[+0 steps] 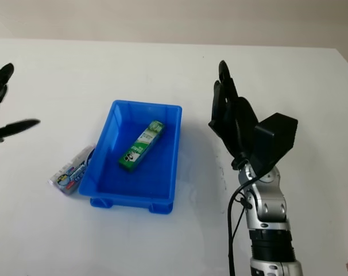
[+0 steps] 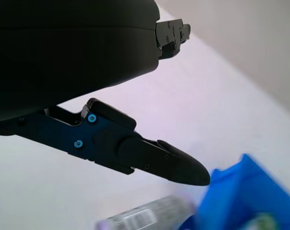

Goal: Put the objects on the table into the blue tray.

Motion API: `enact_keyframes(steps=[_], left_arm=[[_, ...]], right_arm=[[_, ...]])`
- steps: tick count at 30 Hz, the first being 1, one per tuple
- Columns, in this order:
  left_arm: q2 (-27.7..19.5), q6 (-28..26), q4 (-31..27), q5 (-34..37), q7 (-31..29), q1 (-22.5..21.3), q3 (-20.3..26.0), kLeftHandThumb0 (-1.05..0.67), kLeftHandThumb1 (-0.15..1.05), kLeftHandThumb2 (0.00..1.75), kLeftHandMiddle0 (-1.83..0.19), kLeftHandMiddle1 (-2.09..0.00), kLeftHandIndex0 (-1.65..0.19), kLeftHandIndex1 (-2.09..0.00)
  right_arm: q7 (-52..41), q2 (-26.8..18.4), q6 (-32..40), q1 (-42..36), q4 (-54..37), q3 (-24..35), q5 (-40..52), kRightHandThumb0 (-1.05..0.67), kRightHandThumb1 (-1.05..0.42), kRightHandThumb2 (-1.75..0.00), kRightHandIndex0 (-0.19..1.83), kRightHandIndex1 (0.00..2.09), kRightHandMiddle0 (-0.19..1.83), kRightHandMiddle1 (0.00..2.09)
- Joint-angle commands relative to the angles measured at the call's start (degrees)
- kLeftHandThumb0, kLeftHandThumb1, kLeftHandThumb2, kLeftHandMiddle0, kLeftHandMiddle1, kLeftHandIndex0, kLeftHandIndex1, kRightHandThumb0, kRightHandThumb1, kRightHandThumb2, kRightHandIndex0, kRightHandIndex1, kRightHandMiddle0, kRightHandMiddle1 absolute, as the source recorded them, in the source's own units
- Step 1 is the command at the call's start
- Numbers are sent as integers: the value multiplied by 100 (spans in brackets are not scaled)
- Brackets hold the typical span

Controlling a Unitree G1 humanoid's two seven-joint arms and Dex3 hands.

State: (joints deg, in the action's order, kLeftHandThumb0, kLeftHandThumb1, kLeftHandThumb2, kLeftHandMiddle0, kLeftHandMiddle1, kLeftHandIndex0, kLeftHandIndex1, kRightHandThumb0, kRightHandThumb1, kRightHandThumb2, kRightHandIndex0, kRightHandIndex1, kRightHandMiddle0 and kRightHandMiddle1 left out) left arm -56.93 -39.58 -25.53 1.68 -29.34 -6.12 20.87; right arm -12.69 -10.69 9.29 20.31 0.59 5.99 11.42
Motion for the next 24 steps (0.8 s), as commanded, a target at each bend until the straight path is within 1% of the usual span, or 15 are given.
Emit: enact_keyframes(steps=[1, 5, 8, 10, 13, 16, 20, 24], left_arm=[[-313, -260, -194, -112, -176, -50, -255, -70, 94, 6, 18, -4, 15, -5], [-800, -693, -362, -495, -377, -180, -842, -77, 98, 7, 19, -2, 17, -4], [-927, -853, -398, -751, -420, -348, -1288, -77, 99, 6, 19, -3, 16, -5], [-924, -853, -395, -946, -402, -432, -1562, -77, 100, 7, 19, -3, 16, -6], [-784, -772, -316, -1032, -450, -553, -1782, -80, 102, 7, 19, -4, 16, -5], [-756, -679, -200, -1177, -529, -717, -2167, -89, 104, 8, 16, -6, 17, -5], [-519, -895, -110, -1152, -623, -959, -2421, -88, 104, 8, 19, -1, 19, 0], [-442, -886, -33, -1240, -700, -1080, -2615, -88, 105, 7, 19, 0, 19, 0]], right_arm=[[14, -17, 45, 23, -134, 34, 19, -81, -105, -81, -19, 0, -19, 0], [68, 26, 125, 7, -192, 65, 78, -81, -105, -79, -19, 0, -19, 0], [97, 6, 153, -14, -224, 62, 73, -82, -105, -79, -19, 0, -19, 0], [87, -7, 155, -21, -222, 74, 87, -81, -105, -80, -19, 0, -19, 0], [67, -15, 153, -25, -215, 93, 111, -81, -105, -80, -19, 0, -19, 0], [29, -18, 104, -28, -176, 132, 138, -81, -105, -80, -19, 0, -19, 0], [-58, -52, 91, -36, -176, 182, 188, -81, -105, -79, -19, 0, -19, 0], [-95, -86, 94, -38, -183, 221, 192, -82, -105, -79, -19, 0, -19, 0]])
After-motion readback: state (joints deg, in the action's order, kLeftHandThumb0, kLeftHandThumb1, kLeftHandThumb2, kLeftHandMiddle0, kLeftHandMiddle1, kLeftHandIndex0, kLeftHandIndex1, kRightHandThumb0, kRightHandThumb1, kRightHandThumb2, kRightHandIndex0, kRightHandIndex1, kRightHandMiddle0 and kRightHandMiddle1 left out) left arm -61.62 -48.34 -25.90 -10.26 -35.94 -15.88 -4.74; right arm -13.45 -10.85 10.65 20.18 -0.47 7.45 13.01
